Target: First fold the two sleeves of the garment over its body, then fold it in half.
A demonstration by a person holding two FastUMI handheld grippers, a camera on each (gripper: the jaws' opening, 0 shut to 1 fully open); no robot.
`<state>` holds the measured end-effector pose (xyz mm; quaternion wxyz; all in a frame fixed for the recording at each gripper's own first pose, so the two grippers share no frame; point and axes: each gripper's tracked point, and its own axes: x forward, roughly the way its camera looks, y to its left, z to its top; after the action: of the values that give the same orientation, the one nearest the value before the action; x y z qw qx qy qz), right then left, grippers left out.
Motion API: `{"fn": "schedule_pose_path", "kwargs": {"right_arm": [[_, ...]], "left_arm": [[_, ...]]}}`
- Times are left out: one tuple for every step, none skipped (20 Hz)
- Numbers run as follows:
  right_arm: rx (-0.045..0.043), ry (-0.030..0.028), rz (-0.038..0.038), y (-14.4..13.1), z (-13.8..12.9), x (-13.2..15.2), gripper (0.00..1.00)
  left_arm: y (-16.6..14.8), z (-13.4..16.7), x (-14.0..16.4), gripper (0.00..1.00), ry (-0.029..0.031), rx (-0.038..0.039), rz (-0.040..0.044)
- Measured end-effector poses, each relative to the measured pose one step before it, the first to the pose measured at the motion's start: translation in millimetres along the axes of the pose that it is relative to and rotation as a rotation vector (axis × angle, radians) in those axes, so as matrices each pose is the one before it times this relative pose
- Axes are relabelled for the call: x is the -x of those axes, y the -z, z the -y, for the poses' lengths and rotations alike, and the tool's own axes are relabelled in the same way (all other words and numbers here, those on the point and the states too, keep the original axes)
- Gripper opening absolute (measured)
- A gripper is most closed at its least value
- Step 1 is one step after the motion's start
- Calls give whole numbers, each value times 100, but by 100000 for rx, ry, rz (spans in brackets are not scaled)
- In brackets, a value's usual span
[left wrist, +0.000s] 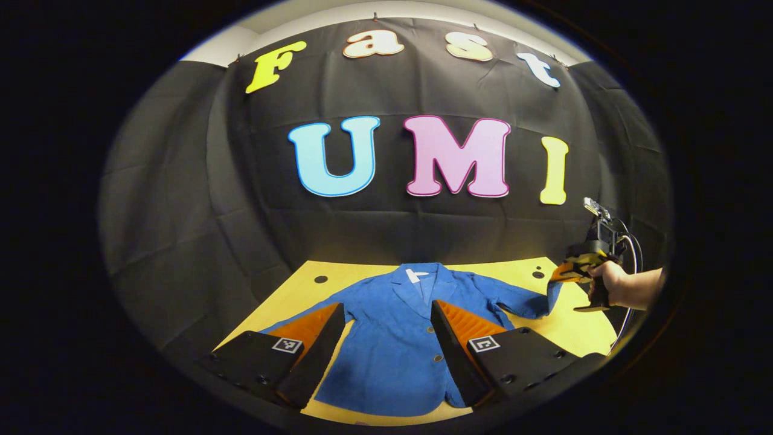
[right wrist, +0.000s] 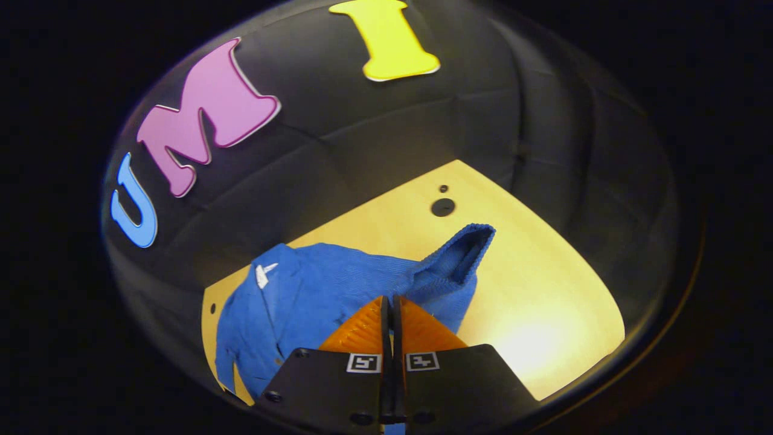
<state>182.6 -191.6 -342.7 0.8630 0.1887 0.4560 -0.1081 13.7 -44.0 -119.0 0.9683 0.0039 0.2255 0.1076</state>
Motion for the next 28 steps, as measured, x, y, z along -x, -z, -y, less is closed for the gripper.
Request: {"fn": "schedule_pose_path", "kwargs": {"right_arm": [[957,-1753,-935,-28,-2028,-547,1],[691,-2674,-451,170,-2241,-428,1],[1303,-2146,-891,331,-2106,-335,1],[1868,-2534,-1102,578,-1742,-544,0],[1475,-2907,-1218,587,-2312,-592,0],[109,-2879,-1220,652,-2216,-533,0],[-1432,-2915,-697,524,-2129,-750,1],[-2585,-2125,-1574,1049,-1973,-1023,0],[-3411,-1632,-2960,1285,-1401,-800,1],[-3692,-1970,-4089,1678,-1334,-602,1],[-3591,-1588,-3733,1694,-1082,-568,0],[-1948,-953,-2906,1652,-926,-993,0],[681,-197,-1214,1171,-496,-659,0],[275,-2192,-3393,2281,-1077,-585,0],[-256,-2519,-2331,1232,-827,-467,0],[-1568,-3827,-3359,1296,-1038,-293,0],[-3349,-4819,-3245,1021,-1246,-252,0],[-4547,-6967,-1888,532,-1751,-232,0],[-4786,-7089,-548,292,-1664,-179,1],[-4216,-3491,466,75,-959,-35,1],[-961,332,2363,-374,-189,-138,1],[-92,660,2233,-331,112,65,1],[-2501,-2291,-219,276,-495,-91,0],[-7072,-6922,-3698,1073,-1601,-459,0],[-8380,-6335,-4140,1155,-1449,-580,0],[-7239,-3766,-1499,590,-746,-566,0],[-1678,-2653,1786,-38,-211,-218,0],[3868,1019,4393,-777,661,-124,1]], "left_arm": [[352,-548,80,82,-1227,1815,-865],[516,-600,241,82,-1058,1856,-895],[404,-577,187,82,-1163,1471,-539],[543,-647,103,82,-1163,981,-532],[354,-538,-20,82,-1157,564,-782],[454,-738,-78,82,-1243,430,-810],[322,-612,-7,82,-1087,550,-817],[286,-715,-113,82,-1036,789,-267],[97,-675,-102,82,-978,838,-309],[371,-706,-160,82,-1001,916,-486],[320,-646,-178,82,-1027,1083,-733],[375,-645,-263,82,-706,1410,-1120],[788,-825,-289,82,-660,2222,-2570],[966,-749,-105,83,-414,1853,-3908],[699,-331,-39,82,-19,1060,-3917],[499,-391,-36,84,-125,961,-1642],[332,-273,-57,85,186,706,-812],[379,-193,-158,84,236,463,-835],[297,-89,-149,84,170,242,-854],[195,-117,-28,85,144,44,-572],[-43,-100,26,84,153,53,11],[36,-71,165,84,515,255,511],[58,50,51,84,688,244,575],[202,-192,-100,84,369,465,163],[248,-230,-112,84,309,608,-355],[319,-159,-148,84,441,827,-644],[132,-202,-47,84,251,693,-539],[85,-398,-50,84,-88,415,-2]]}}
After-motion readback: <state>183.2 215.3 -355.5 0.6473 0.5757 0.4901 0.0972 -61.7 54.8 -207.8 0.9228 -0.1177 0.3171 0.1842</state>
